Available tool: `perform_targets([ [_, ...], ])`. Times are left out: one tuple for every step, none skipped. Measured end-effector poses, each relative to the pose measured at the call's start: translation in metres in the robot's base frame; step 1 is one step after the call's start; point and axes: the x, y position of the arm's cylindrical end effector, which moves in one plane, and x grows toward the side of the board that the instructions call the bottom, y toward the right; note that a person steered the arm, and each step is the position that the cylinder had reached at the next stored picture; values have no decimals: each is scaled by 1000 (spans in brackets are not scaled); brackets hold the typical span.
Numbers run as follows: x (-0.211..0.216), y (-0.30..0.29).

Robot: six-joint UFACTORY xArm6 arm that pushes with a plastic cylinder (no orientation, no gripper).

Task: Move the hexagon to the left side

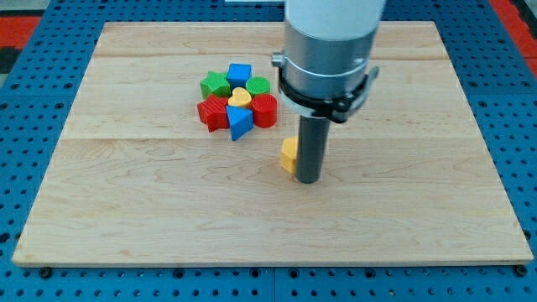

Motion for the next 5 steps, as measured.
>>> perform_targets([
  [-9,31],
  [-9,62],
  [-12,67],
  [-27,68],
  [-31,64],
])
